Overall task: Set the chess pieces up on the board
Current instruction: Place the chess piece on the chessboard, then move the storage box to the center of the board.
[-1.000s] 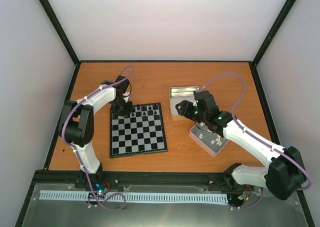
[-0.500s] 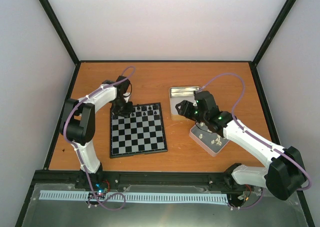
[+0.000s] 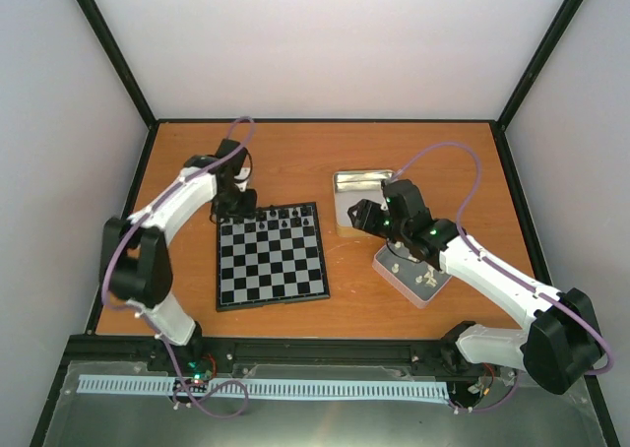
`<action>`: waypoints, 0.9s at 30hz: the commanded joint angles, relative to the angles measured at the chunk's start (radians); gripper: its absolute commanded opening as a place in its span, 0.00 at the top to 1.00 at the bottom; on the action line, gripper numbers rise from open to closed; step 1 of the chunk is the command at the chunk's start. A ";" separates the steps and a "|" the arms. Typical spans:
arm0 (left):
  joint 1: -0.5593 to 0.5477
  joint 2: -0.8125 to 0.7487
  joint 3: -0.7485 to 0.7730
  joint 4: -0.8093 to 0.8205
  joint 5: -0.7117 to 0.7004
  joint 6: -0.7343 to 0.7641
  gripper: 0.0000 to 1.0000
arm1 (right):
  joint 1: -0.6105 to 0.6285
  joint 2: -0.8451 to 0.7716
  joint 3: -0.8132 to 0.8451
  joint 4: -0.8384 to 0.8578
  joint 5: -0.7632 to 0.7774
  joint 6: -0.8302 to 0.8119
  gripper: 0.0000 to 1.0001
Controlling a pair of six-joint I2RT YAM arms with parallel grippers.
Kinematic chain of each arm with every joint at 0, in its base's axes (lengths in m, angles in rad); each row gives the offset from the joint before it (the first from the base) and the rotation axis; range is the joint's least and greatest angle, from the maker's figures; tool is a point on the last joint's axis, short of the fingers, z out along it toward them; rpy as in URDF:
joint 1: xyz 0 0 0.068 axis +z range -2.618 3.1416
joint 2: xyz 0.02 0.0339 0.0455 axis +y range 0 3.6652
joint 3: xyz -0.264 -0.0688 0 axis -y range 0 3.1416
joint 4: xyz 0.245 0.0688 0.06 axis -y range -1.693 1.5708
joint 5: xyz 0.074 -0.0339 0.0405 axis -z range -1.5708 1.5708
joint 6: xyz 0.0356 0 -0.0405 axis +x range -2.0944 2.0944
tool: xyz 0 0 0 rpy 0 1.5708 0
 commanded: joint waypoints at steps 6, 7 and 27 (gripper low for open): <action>0.005 -0.428 -0.157 0.326 -0.036 -0.011 0.35 | -0.055 0.047 0.085 -0.161 0.098 -0.184 0.37; 0.007 -0.449 -0.172 0.363 -0.057 -0.014 0.34 | -0.066 0.064 0.094 -0.174 0.096 -0.188 0.37; 0.135 -0.339 -0.131 0.629 0.019 -0.204 0.27 | -0.119 0.629 0.562 -0.481 0.081 -0.316 0.44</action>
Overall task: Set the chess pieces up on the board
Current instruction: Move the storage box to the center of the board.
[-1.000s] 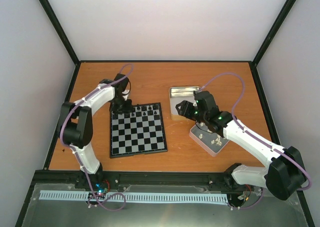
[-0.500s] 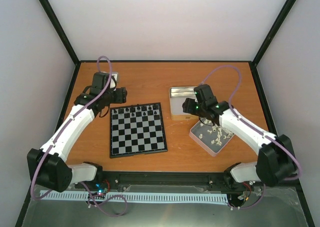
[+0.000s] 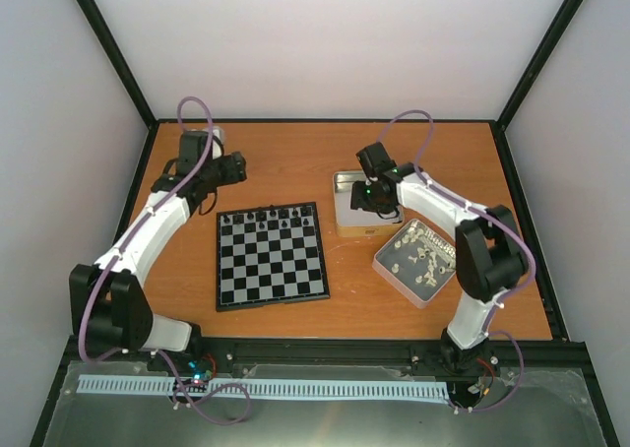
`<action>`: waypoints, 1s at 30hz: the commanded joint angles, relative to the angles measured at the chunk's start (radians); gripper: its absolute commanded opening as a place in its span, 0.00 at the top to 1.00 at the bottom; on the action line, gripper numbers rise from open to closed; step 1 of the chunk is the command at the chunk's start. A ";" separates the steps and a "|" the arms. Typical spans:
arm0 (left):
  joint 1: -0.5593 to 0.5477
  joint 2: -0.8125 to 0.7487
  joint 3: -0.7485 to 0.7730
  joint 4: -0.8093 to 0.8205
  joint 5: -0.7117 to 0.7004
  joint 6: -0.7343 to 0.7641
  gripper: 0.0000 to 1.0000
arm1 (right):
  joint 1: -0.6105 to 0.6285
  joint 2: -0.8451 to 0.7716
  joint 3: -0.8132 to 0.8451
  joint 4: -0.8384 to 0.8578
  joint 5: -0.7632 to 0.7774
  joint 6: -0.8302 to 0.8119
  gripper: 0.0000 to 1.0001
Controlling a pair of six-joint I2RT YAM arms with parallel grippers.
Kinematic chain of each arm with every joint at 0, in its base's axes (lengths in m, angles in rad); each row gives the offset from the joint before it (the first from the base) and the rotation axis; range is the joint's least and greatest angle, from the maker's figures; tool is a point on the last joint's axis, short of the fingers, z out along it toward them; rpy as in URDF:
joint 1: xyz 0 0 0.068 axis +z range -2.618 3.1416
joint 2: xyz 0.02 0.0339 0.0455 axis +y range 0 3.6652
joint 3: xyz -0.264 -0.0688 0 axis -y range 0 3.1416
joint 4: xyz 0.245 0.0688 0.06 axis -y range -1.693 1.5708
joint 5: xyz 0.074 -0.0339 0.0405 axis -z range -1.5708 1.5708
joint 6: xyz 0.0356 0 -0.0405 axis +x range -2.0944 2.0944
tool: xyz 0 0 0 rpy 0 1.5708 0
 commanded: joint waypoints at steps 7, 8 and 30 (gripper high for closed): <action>0.150 0.076 0.122 0.028 0.100 -0.157 0.23 | -0.009 0.255 0.246 -0.266 -0.060 -0.106 0.49; 0.158 0.086 0.131 0.025 0.104 -0.158 0.23 | -0.009 0.261 0.255 -0.281 -0.060 -0.111 0.49; 0.192 0.334 0.275 0.025 0.118 -0.155 0.23 | -0.007 0.216 0.133 -0.434 -0.099 -0.253 0.50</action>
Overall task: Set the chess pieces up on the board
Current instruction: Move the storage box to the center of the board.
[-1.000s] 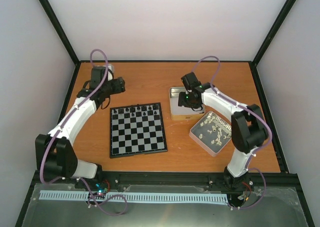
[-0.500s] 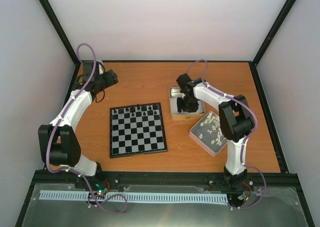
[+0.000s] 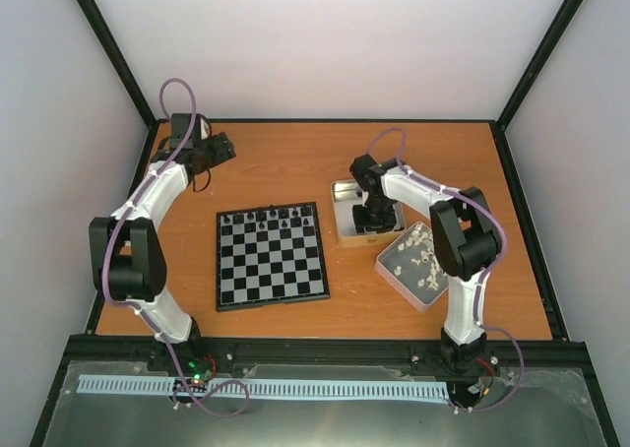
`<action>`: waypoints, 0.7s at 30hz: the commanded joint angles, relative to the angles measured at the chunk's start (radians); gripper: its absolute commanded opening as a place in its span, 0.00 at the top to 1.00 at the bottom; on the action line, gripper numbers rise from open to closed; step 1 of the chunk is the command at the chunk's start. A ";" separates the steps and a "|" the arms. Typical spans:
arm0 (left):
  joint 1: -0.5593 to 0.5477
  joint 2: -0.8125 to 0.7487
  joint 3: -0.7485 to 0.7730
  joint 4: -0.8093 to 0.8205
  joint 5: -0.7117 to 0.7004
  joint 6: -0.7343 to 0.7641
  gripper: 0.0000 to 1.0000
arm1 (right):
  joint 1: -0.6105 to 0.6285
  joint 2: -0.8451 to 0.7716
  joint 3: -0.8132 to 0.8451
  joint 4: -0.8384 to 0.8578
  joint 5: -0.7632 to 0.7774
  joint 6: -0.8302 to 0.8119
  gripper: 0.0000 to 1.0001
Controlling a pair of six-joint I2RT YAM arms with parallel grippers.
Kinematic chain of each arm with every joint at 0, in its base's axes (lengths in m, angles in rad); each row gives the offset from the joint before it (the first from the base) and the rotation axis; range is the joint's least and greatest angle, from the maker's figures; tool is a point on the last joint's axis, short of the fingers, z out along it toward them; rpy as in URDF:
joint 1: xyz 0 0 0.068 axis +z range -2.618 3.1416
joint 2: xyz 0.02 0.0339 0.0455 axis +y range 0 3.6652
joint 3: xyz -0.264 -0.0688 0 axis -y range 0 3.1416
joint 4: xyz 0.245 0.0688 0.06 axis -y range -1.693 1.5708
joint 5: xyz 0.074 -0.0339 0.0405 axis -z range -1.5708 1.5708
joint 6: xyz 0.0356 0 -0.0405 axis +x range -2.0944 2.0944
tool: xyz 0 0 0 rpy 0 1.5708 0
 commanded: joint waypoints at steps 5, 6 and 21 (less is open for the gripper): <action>0.027 0.091 0.095 0.010 0.006 -0.005 0.23 | -0.001 -0.041 -0.114 -0.085 0.034 -0.048 0.48; 0.030 0.095 0.095 0.011 0.004 -0.004 0.23 | -0.003 -0.043 -0.110 -0.091 0.052 -0.042 0.47; 0.081 0.151 0.136 0.002 0.013 0.007 0.23 | -0.077 0.153 0.173 0.006 0.180 -0.029 0.60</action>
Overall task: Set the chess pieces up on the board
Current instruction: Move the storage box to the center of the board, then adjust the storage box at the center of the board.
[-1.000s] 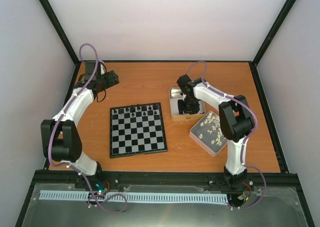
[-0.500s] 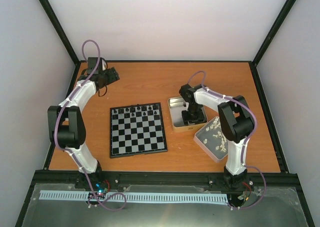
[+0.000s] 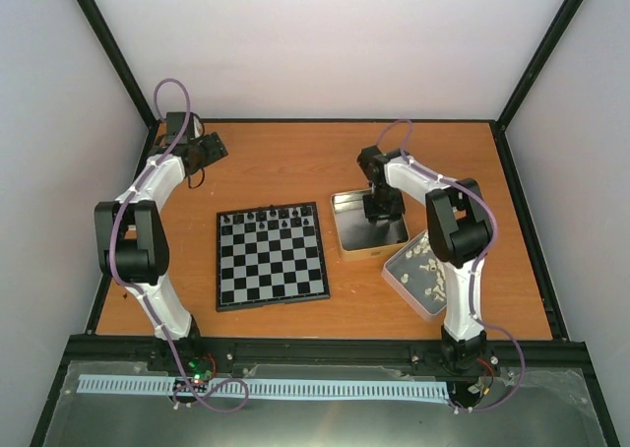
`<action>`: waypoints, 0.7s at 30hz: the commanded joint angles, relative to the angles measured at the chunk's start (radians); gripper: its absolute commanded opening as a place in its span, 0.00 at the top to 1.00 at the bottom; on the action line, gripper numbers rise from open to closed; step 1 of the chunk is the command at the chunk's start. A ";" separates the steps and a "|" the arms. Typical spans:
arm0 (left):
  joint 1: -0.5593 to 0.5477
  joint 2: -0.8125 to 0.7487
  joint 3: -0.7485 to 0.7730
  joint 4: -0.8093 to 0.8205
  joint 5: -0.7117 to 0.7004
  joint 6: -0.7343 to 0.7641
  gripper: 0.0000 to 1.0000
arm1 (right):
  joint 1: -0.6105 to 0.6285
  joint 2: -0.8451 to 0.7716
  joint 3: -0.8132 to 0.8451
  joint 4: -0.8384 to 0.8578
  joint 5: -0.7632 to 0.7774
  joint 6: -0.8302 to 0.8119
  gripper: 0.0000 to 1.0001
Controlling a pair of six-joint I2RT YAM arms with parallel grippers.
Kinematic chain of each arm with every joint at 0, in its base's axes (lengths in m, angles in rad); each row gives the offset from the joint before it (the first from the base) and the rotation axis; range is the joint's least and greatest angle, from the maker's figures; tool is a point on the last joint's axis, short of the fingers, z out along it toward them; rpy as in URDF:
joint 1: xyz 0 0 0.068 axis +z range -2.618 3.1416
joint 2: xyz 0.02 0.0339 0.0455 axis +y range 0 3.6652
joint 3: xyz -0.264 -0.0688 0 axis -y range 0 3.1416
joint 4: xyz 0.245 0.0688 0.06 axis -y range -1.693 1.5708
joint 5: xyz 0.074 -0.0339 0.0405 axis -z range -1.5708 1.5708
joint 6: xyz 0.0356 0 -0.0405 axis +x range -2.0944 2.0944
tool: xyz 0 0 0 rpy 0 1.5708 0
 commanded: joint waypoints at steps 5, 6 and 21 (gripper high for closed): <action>0.022 0.020 0.080 -0.004 0.010 0.018 0.23 | -0.012 0.109 0.278 0.007 0.020 0.004 0.58; 0.021 0.019 0.081 -0.004 0.008 0.018 0.23 | -0.012 0.108 0.289 0.007 0.022 0.001 0.56; 0.022 -0.120 -0.019 0.014 0.037 0.001 0.23 | 0.089 0.023 0.325 -0.032 -0.174 -0.090 0.27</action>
